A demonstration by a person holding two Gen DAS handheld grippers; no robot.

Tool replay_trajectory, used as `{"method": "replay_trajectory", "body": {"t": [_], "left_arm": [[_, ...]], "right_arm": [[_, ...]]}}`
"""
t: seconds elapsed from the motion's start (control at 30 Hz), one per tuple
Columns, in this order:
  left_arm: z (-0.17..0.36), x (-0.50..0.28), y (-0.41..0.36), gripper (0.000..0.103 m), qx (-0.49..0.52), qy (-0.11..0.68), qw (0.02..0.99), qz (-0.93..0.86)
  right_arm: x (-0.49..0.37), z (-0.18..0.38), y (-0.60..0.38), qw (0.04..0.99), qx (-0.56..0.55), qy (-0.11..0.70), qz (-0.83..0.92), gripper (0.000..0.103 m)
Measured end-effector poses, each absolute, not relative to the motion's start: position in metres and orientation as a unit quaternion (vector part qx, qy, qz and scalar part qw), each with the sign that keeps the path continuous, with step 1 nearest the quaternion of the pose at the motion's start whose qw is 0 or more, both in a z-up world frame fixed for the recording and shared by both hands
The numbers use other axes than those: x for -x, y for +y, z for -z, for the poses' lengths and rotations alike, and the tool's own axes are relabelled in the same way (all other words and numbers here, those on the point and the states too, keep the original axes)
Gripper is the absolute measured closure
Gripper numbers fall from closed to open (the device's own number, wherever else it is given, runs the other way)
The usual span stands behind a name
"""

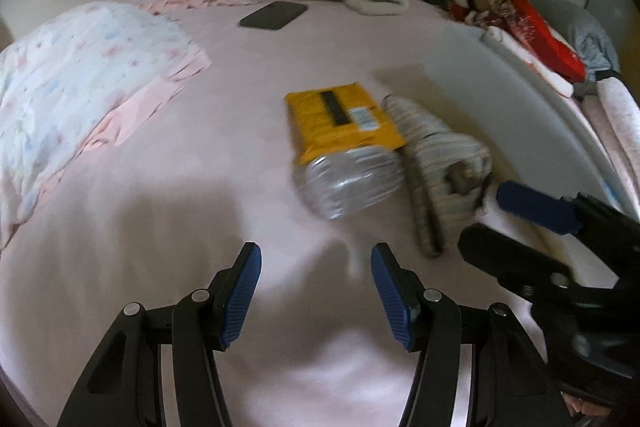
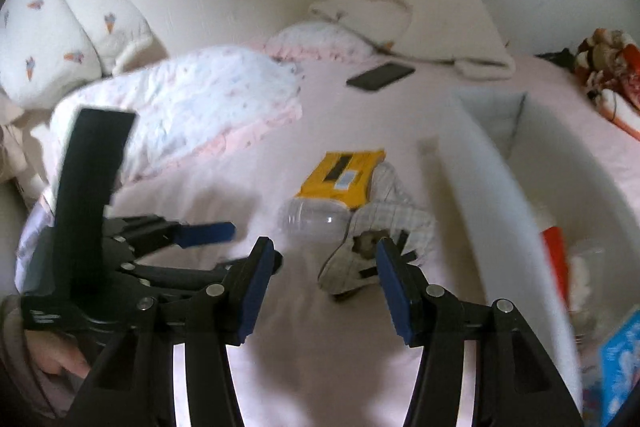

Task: Organize objects
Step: 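Move the right gripper back over the plaid bear pouch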

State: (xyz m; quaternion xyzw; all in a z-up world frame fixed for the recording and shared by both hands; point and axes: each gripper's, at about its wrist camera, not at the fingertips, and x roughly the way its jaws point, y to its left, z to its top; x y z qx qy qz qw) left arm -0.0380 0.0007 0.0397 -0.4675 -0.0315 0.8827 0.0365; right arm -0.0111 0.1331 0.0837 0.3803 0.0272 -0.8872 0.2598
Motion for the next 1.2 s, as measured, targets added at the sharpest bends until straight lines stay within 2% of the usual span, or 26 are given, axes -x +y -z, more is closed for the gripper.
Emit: {"method": "replay_trajectory", "body": {"t": [0.13, 0.23, 0.27, 0.37, 0.4, 0.47, 1.2], "left_arm": [[-0.018, 0.035, -0.004, 0.047, 0.488, -0.030, 0.026, -0.872], [-0.008, 0.028, 0.008, 0.029, 0.440, 0.037, 0.009, -0.897], [-0.004, 0.026, 0.008, 0.022, 0.432, 0.043, -0.003, -0.901], [-0.003, 0.030, -0.005, 0.014, 0.443, -0.003, 0.002, -0.896], [-0.003, 0.030, -0.008, 0.013, 0.441, -0.011, 0.007, -0.897], [-0.002, 0.030, -0.005, 0.012, 0.442, -0.004, 0.004, -0.897], [-0.003, 0.030, -0.002, 0.006, 0.442, 0.001, -0.012, -0.897]], "right_arm": [[0.022, -0.054, 0.128, 0.249, -0.430, 0.031, 0.867, 0.050], [0.036, -0.025, 0.127, 0.216, -0.482, 0.052, 0.847, 0.049], [0.032, -0.027, 0.128, 0.218, -0.454, 0.050, 0.862, 0.049], [0.030, -0.024, 0.134, 0.216, -0.453, 0.033, 0.864, 0.047], [0.029, -0.023, 0.135, 0.223, -0.455, 0.023, 0.862, 0.042], [0.028, -0.022, 0.138, 0.231, -0.457, 0.009, 0.859, 0.039], [0.024, -0.027, 0.134, 0.203, -0.476, 0.046, 0.855, 0.041]]}}
